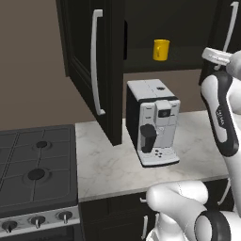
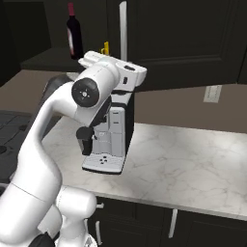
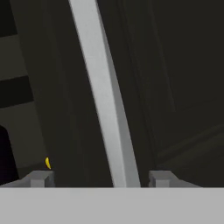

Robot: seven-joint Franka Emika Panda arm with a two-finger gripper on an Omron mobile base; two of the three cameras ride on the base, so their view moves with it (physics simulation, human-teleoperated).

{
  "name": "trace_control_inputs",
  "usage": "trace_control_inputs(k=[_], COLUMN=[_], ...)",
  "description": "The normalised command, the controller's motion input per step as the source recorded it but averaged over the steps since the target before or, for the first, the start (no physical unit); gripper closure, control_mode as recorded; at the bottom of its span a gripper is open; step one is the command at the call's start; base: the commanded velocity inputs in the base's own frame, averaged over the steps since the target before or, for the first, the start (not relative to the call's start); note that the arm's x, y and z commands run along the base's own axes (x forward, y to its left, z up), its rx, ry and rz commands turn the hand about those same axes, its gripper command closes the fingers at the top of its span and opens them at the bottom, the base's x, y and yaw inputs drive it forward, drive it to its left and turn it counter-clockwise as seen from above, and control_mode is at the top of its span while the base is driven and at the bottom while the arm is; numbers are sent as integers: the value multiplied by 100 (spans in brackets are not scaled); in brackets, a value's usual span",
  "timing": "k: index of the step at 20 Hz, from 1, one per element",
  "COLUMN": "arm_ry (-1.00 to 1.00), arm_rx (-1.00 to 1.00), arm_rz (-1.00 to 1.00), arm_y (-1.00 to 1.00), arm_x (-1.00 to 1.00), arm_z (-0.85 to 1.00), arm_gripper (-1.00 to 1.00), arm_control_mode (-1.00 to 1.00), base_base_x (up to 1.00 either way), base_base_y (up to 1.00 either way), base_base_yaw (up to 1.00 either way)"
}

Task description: Open the cabinet directly in front. Then move the wine and the mug to the dining counter with the candle on it.

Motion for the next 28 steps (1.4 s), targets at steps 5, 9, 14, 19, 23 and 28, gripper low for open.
trace_control_inputs(k=[5, 9, 14, 19, 23, 28], arm_ry=[-1, 0, -2, 0, 0, 0], arm_rx=[10, 14, 2, 3, 3, 5], arm_rz=[-3, -1, 0, 0, 0, 1], arm_y=[-94, -98, -14, -68, -68, -83], arm_x=[-61, -64, -13, -20, -16, -19], arm_z=[10, 21, 6, 4, 4, 4], arm_gripper=[100, 100, 100, 100, 100, 100], arm_control_mode=[-100, -100, -100, -100, -100, -100], base_base_x=[0, 0, 0, 0, 0, 0], base_base_y=[0, 0, 0, 0, 0, 0], base_base_yaw=[0, 0, 0, 0, 0, 0])
